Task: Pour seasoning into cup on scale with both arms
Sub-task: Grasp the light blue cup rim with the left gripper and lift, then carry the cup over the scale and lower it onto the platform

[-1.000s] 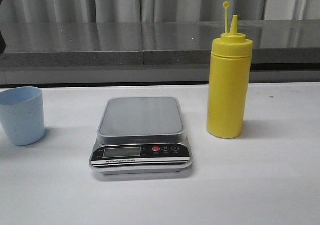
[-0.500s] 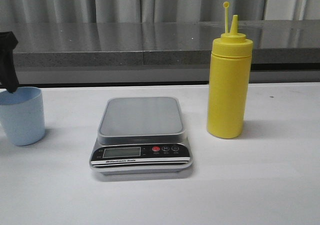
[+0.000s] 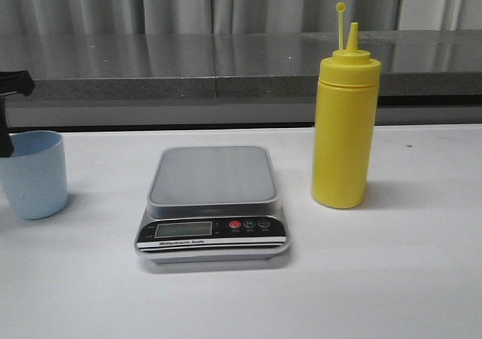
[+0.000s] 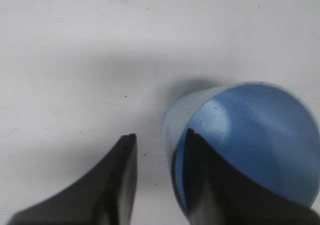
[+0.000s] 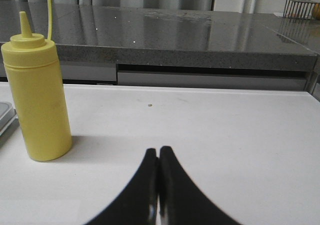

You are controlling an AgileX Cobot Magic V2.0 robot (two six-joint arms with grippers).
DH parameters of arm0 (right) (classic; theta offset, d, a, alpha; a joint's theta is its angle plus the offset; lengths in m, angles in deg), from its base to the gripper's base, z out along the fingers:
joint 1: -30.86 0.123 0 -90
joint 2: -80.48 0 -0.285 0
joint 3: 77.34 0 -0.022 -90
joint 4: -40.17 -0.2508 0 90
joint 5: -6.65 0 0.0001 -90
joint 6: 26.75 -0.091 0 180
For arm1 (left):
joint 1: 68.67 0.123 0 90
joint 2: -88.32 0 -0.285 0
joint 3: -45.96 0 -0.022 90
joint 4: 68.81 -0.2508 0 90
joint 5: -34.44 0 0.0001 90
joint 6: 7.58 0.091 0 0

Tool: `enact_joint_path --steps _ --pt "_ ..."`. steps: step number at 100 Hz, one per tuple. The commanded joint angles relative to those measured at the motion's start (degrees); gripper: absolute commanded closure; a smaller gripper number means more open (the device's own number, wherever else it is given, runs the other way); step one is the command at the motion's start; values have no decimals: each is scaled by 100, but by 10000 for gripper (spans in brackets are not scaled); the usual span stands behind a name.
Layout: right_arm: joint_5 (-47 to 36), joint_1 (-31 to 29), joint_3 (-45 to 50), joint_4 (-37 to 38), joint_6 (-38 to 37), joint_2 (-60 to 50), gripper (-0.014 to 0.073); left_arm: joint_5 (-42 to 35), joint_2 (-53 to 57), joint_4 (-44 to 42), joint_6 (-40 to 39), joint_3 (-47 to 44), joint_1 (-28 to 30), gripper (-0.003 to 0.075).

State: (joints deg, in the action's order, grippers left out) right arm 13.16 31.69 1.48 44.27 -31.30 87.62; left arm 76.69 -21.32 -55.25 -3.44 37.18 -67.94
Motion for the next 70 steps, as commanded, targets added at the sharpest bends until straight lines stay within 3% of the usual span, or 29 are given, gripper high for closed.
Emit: enact_joint_path --steps 1,4,35,53,70 --pt "-426 -24 -125 63 -6 -108 660 -233 233 115 12 167 -4 688" --pt "-426 -24 -125 63 -6 -108 660 -244 233 115 12 167 -4 743" --pt "-426 -24 -125 63 -6 -108 660 31 253 621 399 246 -4 740" --pt "-426 -24 -125 63 -6 -108 660 455 317 1418 930 659 -14 740" --pt "-426 -24 -125 63 -6 -108 660 888 425 1465 972 1156 -174 740"
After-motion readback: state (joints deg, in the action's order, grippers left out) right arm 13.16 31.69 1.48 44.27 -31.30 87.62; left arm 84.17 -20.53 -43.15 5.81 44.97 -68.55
